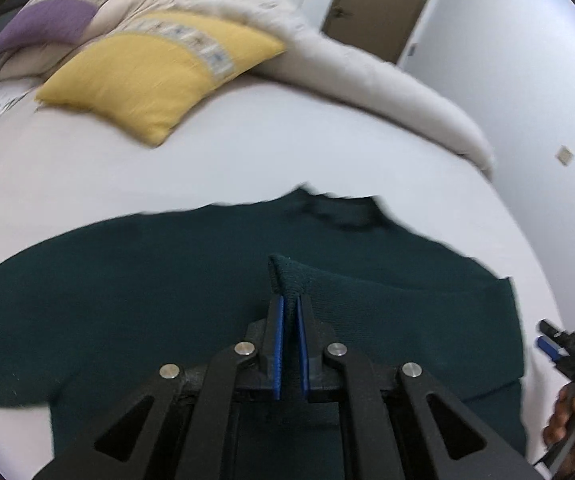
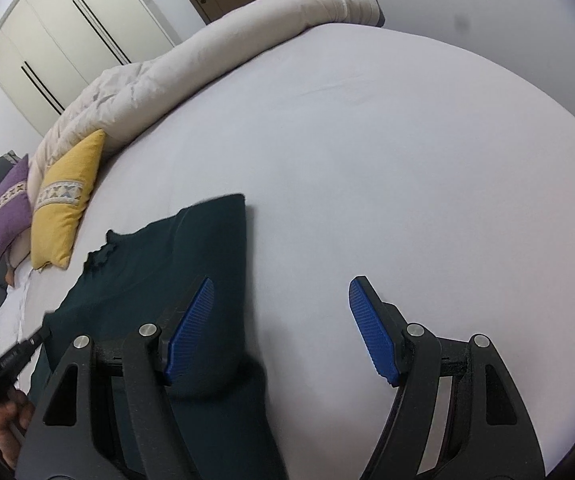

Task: Fold small clothes

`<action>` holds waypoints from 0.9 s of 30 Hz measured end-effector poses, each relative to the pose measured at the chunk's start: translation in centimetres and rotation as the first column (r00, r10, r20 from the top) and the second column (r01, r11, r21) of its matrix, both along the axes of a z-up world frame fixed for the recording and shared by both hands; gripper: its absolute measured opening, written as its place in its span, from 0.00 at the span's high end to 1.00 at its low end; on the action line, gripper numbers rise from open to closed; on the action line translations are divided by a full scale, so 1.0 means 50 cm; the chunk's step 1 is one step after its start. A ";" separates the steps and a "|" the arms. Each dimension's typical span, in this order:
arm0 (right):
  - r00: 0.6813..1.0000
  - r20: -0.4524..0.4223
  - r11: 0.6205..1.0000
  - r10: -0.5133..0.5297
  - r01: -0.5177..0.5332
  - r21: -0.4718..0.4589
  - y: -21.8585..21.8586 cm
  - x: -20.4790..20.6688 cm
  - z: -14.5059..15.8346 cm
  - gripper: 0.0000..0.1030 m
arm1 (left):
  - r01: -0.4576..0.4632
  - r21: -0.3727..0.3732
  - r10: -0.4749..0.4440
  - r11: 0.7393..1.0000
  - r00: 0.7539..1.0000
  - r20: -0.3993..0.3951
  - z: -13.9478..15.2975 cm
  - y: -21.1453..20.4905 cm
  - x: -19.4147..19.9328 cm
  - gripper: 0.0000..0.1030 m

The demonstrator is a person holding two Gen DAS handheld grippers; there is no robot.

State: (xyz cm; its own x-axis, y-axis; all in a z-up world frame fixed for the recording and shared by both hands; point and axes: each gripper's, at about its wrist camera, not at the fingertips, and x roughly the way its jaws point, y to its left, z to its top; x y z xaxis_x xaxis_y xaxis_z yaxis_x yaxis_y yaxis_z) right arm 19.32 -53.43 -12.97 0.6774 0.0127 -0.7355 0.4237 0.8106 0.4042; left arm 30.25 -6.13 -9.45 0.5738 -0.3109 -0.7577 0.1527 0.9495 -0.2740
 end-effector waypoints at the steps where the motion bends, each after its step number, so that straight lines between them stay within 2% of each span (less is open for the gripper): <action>1: 1.000 -0.005 1.000 0.007 -0.007 0.003 0.001 0.014 -0.001 0.33 | -0.012 0.007 0.012 1.000 1.000 -0.022 -0.020 0.014 0.011 0.93; 4: 0.999 -0.029 1.000 0.030 -0.030 0.002 0.010 0.055 -0.011 0.33 | -0.020 0.006 0.020 1.000 0.999 -0.051 -0.058 0.029 0.019 0.93; 8: 0.996 -0.079 0.998 0.050 -0.053 -0.046 0.029 0.109 -0.028 0.35 | -0.016 -0.002 0.016 1.000 0.999 -0.040 -0.072 0.034 0.011 0.93; 10: 0.992 -0.105 0.994 0.069 -0.077 -0.074 0.043 0.136 -0.040 0.39 | -0.008 -0.001 0.008 1.000 0.999 -0.038 -0.075 0.033 0.012 0.93; 11: 0.989 -0.124 0.992 0.079 -0.091 -0.093 0.048 0.148 -0.046 0.45 | -0.004 0.000 0.004 1.000 0.999 -0.037 -0.074 0.034 0.013 0.93; 13: 0.984 -0.147 0.983 0.103 -0.123 -0.136 0.058 0.169 -0.049 0.67 | 0.002 0.004 -0.002 1.000 1.000 -0.031 -0.071 0.034 0.017 0.93; 14: 0.981 -0.154 0.981 0.120 -0.141 -0.136 0.060 0.178 -0.047 0.93 | 0.004 0.006 -0.004 1.000 1.000 -0.026 -0.068 0.035 0.016 0.93; 19: 0.988 -0.132 0.976 0.082 -0.106 -0.188 0.050 0.197 -0.009 1.00 | -0.010 0.008 0.010 1.000 1.000 0.022 -0.055 0.031 0.006 0.93; 21: 0.983 -0.180 0.978 0.033 -0.069 -0.199 0.026 0.211 -0.034 1.00 | -0.018 0.015 0.018 1.000 1.000 -0.009 -0.087 0.029 0.012 0.93; 22: 0.977 -0.211 0.984 0.017 -0.054 -0.168 0.008 0.214 -0.055 1.00 | -0.020 0.008 0.020 1.000 1.000 -0.004 -0.093 0.031 0.011 0.93; 24: 0.984 -0.177 0.987 0.020 -0.048 -0.155 -0.001 0.196 -0.044 0.99 | -0.019 0.005 0.019 1.000 1.000 0.005 -0.089 0.032 0.009 0.93; 25: 0.990 -0.142 0.987 0.027 -0.049 -0.153 0.002 0.177 -0.026 0.94 | -0.014 0.006 0.014 1.000 1.000 0.008 -0.088 0.032 0.008 0.93; 26: 0.994 -0.106 0.987 0.037 -0.053 -0.149 0.007 0.159 -0.010 0.87 | -0.012 -0.002 0.012 1.000 1.000 0.010 -0.088 0.035 0.006 0.93; 27: 0.996 -0.070 0.988 0.052 -0.062 -0.143 0.015 0.137 0.005 0.56 | -0.012 -0.010 0.012 1.000 1.000 0.011 -0.089 0.037 0.004 0.93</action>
